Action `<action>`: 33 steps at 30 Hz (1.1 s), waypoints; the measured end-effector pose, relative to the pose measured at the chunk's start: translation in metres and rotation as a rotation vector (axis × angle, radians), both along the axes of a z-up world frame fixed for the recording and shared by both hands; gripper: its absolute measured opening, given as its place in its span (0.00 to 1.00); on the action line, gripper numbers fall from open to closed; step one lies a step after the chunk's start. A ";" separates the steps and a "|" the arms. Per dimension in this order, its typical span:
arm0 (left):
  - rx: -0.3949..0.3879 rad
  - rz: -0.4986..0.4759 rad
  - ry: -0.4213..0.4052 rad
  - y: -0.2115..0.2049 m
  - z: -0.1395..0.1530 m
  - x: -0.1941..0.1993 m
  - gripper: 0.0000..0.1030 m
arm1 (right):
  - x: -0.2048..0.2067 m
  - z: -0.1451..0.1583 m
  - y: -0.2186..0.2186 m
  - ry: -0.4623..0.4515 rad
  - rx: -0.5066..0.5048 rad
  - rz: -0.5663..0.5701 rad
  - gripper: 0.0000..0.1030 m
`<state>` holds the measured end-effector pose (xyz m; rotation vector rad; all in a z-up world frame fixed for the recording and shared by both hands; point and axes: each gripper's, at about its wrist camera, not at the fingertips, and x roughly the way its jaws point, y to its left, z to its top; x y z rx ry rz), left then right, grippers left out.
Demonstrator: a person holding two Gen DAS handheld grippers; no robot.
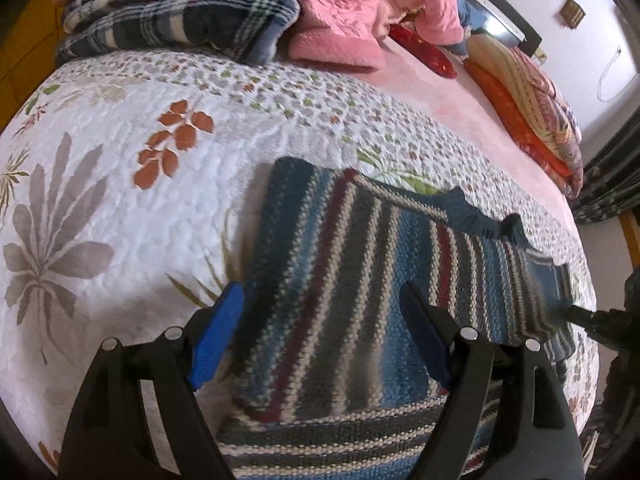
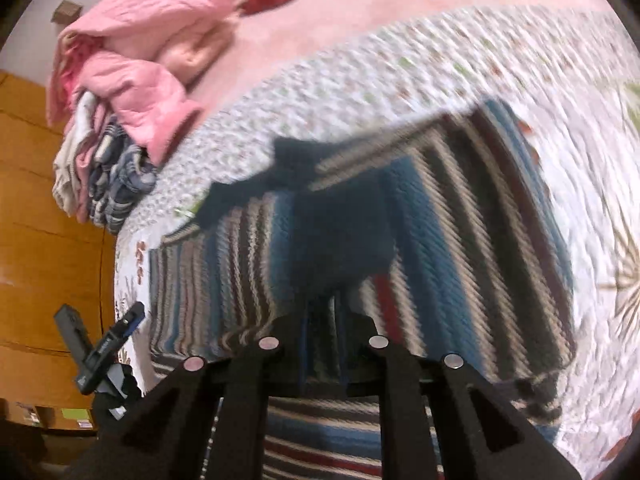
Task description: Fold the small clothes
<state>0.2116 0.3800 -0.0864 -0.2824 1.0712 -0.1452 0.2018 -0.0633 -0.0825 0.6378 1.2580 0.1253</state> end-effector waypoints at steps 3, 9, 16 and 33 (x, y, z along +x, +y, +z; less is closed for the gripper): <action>0.013 -0.020 0.003 -0.007 -0.002 -0.001 0.77 | -0.008 -0.014 -0.018 0.007 0.056 -0.047 0.40; 0.011 -0.037 0.007 -0.011 -0.004 0.000 0.78 | -0.006 -0.034 -0.038 0.010 0.123 -0.112 0.59; 0.019 -0.048 0.025 -0.016 -0.010 0.001 0.79 | 0.013 -0.039 -0.024 0.005 0.043 -0.090 0.51; 0.008 -0.045 0.024 -0.013 -0.008 0.000 0.79 | -0.004 -0.016 -0.034 -0.014 0.042 -0.053 0.23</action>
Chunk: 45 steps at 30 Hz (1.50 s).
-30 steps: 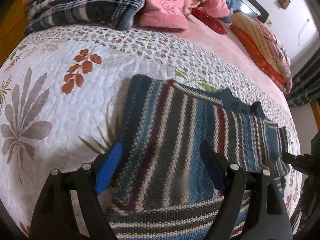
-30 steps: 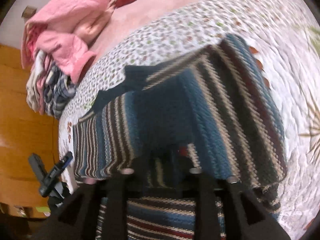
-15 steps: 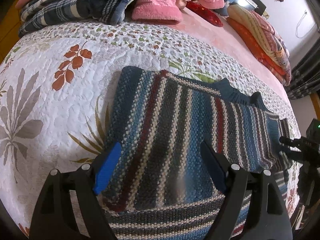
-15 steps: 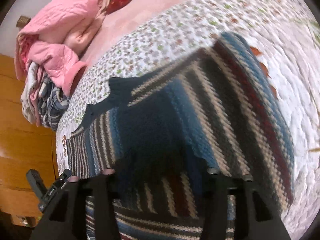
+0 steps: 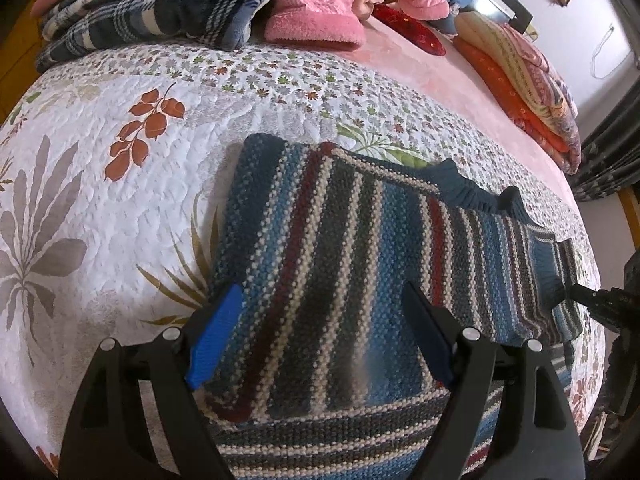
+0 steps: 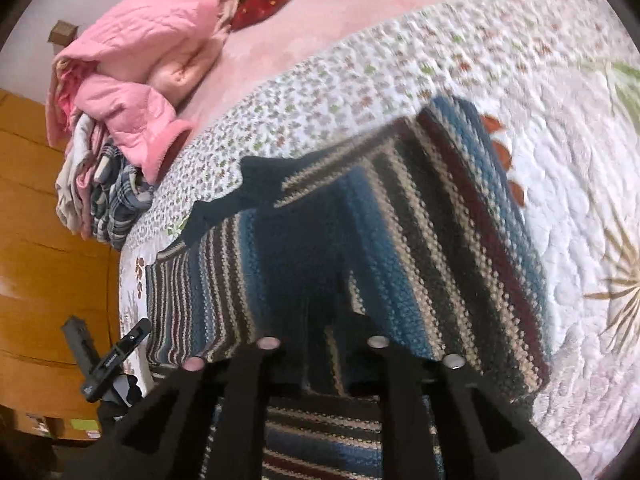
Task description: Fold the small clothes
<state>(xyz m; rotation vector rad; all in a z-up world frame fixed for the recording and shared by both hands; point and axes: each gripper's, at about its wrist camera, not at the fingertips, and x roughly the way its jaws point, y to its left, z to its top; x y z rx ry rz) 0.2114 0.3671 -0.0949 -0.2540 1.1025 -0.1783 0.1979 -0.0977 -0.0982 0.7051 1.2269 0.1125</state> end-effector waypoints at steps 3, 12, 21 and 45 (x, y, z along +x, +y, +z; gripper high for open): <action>-0.002 0.005 0.000 0.003 0.000 0.000 0.79 | 0.000 -0.015 -0.001 0.045 0.008 -0.017 0.41; 0.005 -0.004 0.009 -0.003 -0.004 0.003 0.80 | 0.020 -0.021 0.019 0.011 0.031 0.014 0.16; 0.003 -0.045 -0.008 -0.009 0.002 0.002 0.80 | -0.005 0.028 0.024 -0.105 0.039 0.072 0.08; 0.030 -0.138 -0.009 -0.032 0.007 -0.009 0.80 | -0.017 0.015 0.057 -0.102 -0.194 0.196 0.29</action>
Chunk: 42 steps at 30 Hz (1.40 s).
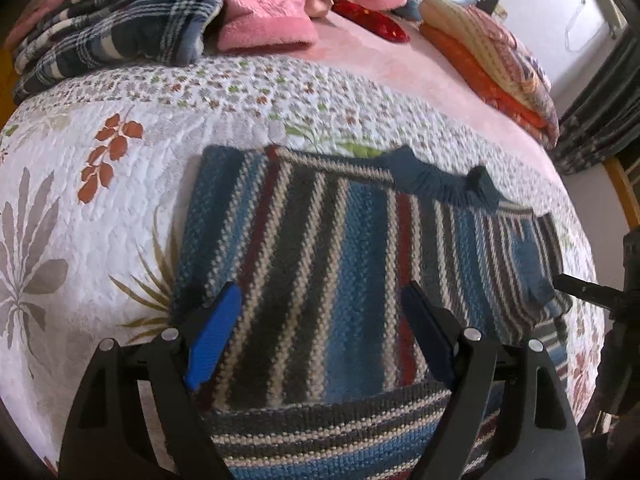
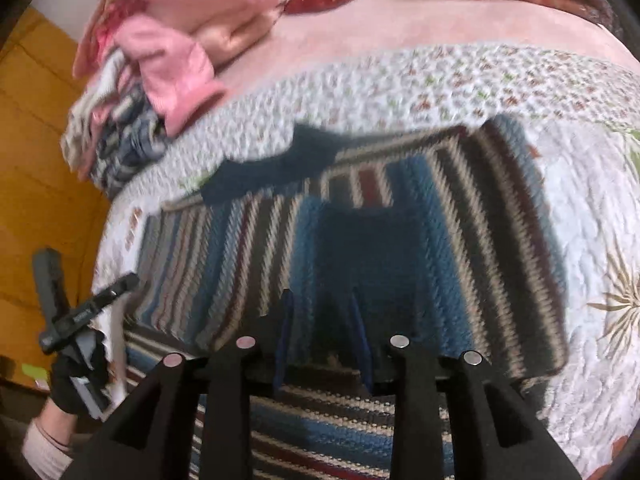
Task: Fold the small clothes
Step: 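Grasp the ribbed hem with both grippers and lift it off the bedspread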
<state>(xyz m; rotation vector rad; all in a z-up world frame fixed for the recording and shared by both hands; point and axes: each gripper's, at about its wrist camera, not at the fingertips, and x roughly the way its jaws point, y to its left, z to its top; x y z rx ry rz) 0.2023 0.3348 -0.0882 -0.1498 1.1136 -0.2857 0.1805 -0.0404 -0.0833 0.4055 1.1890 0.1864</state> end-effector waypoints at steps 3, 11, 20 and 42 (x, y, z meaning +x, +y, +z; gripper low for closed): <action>0.046 -0.022 0.032 -0.004 -0.013 -0.002 0.80 | 0.000 -0.019 -0.002 0.054 -0.044 -0.020 0.29; 0.113 -0.049 0.055 -0.015 -0.017 -0.008 0.82 | -0.002 -0.027 -0.013 0.073 0.039 -0.059 0.30; 0.138 0.008 0.148 0.006 0.024 -0.056 0.82 | -0.063 0.038 -0.043 0.085 0.080 -0.062 0.51; -0.001 0.163 0.522 0.081 0.001 -0.262 0.82 | -0.292 0.002 -0.053 0.289 0.107 -0.039 0.66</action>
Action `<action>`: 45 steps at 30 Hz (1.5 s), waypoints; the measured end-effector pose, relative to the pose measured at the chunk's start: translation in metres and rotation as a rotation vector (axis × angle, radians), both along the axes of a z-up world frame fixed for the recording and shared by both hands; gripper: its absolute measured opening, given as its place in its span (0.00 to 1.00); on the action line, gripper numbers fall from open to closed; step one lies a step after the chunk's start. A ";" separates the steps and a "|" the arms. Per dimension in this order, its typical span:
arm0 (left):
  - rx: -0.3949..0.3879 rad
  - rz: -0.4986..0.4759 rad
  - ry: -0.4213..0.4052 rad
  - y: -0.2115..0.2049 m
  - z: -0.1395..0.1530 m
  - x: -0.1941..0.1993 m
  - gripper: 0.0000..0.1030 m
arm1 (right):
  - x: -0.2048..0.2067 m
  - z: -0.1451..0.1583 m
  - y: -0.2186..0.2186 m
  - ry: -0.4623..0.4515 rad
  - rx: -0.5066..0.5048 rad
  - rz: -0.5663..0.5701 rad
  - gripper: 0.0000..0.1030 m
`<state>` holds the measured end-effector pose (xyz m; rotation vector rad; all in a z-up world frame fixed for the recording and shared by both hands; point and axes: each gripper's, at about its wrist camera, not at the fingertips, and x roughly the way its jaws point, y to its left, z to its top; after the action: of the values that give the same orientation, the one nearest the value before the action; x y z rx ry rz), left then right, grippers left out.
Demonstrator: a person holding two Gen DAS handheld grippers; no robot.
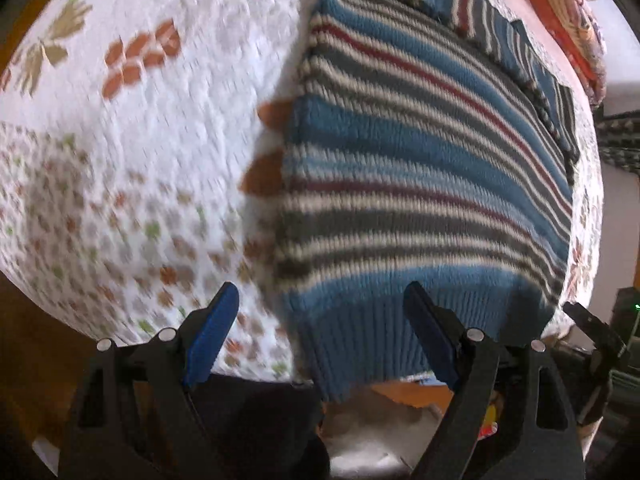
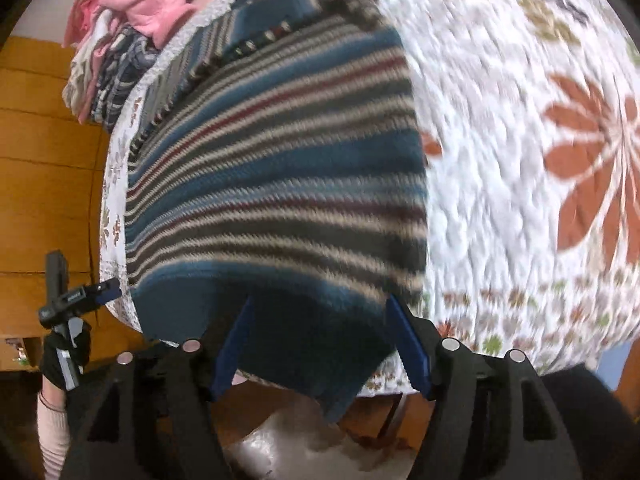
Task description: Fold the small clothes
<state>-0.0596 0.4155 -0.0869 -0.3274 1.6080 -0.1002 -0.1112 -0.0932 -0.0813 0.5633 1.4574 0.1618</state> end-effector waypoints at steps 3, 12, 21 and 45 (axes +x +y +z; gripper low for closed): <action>-0.007 -0.001 0.026 -0.004 -0.010 -0.010 0.82 | -0.005 -0.009 0.003 0.030 -0.019 -0.016 0.66; 0.010 -0.019 0.067 -0.010 -0.025 -0.023 0.82 | -0.015 -0.024 0.017 0.069 -0.076 -0.028 0.69; -0.031 -0.064 0.063 -0.036 -0.028 -0.031 0.82 | -0.035 -0.031 0.012 0.116 -0.020 -0.082 0.69; -0.324 0.016 -0.074 -0.044 0.012 -0.034 0.10 | -0.020 0.004 0.007 0.003 0.214 -0.090 0.10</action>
<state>-0.0932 0.3717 -0.0752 -0.5797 1.5140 -0.3584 -0.1311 -0.0863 -0.0769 0.8022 1.4231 0.2478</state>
